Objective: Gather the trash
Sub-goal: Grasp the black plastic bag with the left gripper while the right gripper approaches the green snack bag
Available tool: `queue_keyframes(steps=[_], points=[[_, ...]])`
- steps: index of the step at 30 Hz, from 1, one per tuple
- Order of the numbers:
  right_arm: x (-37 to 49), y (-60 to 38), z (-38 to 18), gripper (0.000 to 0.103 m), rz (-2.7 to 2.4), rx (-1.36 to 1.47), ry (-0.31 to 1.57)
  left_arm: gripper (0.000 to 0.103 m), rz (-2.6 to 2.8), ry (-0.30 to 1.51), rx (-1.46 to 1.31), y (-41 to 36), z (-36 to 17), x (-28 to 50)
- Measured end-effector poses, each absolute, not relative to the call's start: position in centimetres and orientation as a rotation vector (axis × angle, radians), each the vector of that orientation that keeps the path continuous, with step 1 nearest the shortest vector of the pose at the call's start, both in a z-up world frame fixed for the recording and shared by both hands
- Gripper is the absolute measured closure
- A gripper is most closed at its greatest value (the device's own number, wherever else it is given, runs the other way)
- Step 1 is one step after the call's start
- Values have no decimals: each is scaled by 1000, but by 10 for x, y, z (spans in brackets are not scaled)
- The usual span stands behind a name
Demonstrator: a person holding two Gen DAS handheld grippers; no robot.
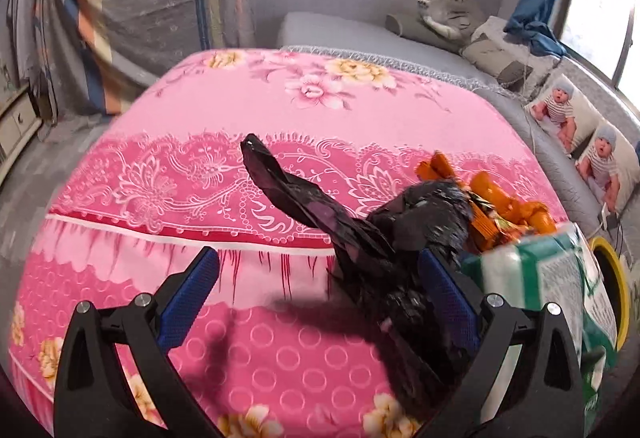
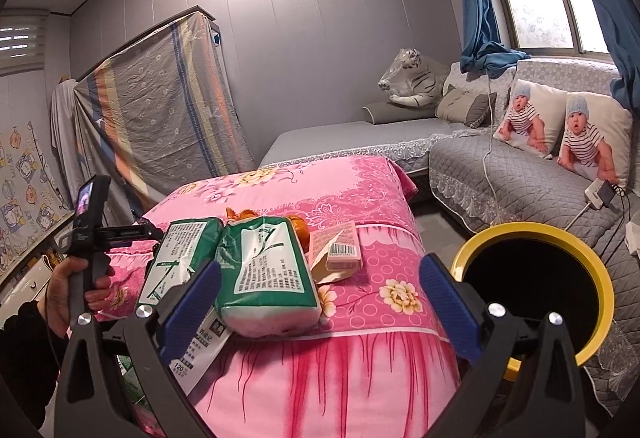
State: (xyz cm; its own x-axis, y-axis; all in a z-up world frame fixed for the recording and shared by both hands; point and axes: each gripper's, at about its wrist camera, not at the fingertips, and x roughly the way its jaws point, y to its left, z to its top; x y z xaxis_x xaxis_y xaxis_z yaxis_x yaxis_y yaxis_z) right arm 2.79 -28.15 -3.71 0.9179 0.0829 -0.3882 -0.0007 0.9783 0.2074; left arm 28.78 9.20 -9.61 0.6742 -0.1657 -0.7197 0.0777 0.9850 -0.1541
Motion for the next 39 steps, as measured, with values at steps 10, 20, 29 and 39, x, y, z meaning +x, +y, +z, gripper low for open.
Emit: queue_keyframes(steps=[10, 20, 29, 39], points=[[49, -274, -33, 8, 117, 170, 436, 86, -129, 894, -194, 99, -125, 309], [88, -241, -45, 8, 261, 50, 605, 90, -211, 707, -261, 117, -61, 235], [103, -231, -72, 8, 337, -93, 767, 90, -271, 598, -253, 118, -28, 179], [126, -230, -83, 13, 411, -55, 811, 90, -352, 546, -264, 100, -11, 154]])
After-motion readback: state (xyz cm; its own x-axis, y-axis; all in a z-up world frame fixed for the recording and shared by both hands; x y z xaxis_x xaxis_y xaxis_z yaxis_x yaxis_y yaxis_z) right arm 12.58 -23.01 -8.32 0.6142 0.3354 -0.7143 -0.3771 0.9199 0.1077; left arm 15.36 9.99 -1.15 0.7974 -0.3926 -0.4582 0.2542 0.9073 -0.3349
